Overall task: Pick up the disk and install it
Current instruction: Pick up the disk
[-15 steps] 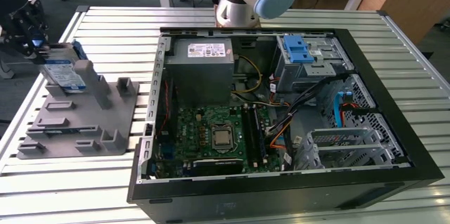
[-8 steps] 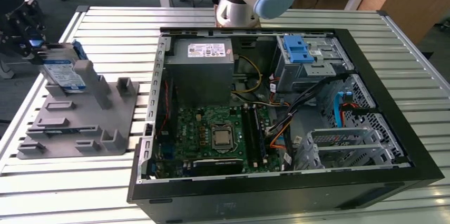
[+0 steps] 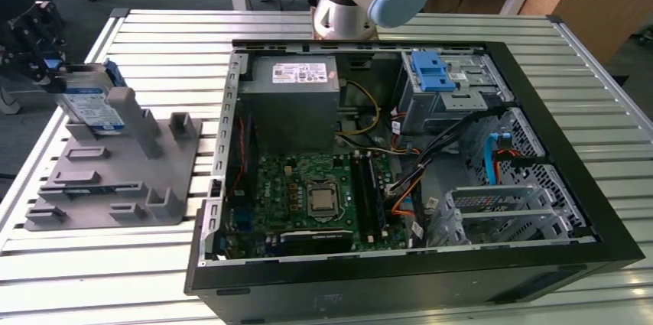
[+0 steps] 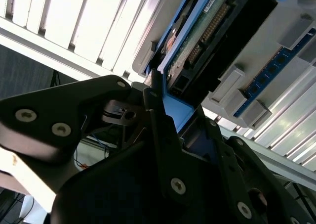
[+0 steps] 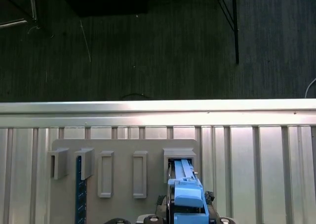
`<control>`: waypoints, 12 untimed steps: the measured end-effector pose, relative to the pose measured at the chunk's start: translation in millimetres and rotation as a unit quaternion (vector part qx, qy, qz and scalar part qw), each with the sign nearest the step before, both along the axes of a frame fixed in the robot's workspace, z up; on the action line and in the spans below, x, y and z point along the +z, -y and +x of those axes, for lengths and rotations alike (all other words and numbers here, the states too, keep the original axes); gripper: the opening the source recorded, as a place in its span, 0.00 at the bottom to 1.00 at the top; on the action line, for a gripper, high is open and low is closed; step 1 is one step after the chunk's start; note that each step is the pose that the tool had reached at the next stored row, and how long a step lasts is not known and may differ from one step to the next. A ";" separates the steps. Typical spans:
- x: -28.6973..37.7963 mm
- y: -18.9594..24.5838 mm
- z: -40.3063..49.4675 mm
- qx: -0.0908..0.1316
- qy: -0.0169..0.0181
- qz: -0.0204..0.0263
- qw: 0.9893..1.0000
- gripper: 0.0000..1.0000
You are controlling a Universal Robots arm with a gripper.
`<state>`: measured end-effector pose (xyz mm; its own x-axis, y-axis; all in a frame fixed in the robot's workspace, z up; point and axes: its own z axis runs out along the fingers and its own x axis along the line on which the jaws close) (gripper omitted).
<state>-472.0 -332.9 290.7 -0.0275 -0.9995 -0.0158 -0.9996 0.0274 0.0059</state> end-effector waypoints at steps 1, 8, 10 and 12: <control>0.0 0.0 0.0 0.000 0.000 0.000 1.000 0.36; 4.0 0.0 0.0 0.000 0.000 0.000 1.000 0.36; 6.8 0.0 0.0 0.000 0.000 0.000 1.000 0.36; 10.4 0.0 0.0 0.000 0.000 0.000 1.000 0.36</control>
<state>-472.0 -332.9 301.1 -0.0276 -0.9995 -0.0158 -0.9996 0.0275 0.0058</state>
